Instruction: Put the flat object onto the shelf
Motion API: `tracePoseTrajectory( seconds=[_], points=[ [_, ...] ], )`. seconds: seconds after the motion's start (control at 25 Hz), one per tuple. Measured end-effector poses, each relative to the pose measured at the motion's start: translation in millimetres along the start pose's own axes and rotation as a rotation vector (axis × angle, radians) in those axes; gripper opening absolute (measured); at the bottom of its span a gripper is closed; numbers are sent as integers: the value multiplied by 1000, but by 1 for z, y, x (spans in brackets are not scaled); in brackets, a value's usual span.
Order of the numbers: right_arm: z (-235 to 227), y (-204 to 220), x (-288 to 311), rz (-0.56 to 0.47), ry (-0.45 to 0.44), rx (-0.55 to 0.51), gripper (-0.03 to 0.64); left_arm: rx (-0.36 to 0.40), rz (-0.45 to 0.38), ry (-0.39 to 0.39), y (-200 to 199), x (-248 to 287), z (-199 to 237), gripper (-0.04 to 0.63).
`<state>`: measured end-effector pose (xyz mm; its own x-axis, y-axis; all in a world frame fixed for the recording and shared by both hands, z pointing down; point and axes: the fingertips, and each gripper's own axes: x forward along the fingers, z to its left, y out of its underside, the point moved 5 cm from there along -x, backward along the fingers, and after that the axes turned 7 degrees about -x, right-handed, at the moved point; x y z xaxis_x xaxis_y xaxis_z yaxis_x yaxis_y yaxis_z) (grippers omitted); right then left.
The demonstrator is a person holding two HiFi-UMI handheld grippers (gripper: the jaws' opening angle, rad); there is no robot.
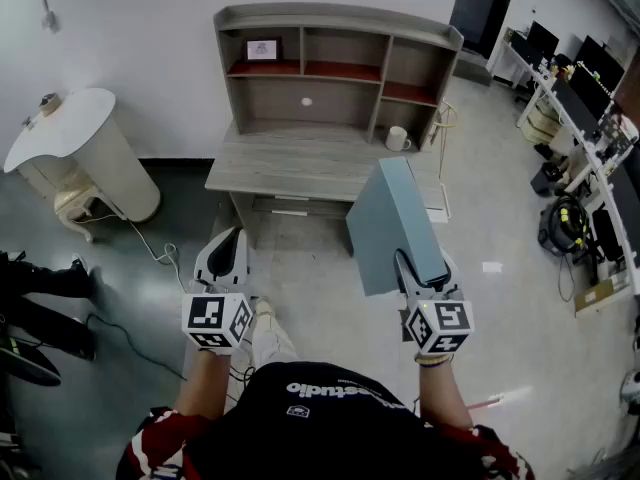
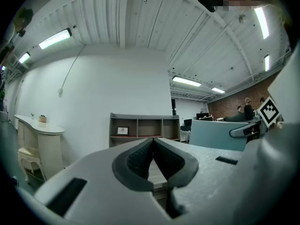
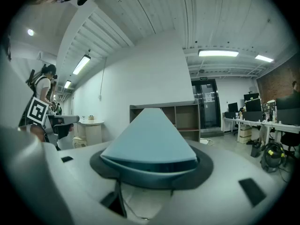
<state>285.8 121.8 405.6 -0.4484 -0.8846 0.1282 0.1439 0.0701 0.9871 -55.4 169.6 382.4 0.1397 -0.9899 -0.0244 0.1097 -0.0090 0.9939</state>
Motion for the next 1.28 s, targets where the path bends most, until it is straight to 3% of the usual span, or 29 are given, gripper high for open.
tracePoseTrajectory(
  seconds=[0.64,1.28],
  points=[
    [-11,-6,-6,-26,10,24,278,7,3,13,-3,-3,-8,6],
    [4,-5,9,-26,-35,47,278,3,17,-44,2,-18,10,6]
  ],
)
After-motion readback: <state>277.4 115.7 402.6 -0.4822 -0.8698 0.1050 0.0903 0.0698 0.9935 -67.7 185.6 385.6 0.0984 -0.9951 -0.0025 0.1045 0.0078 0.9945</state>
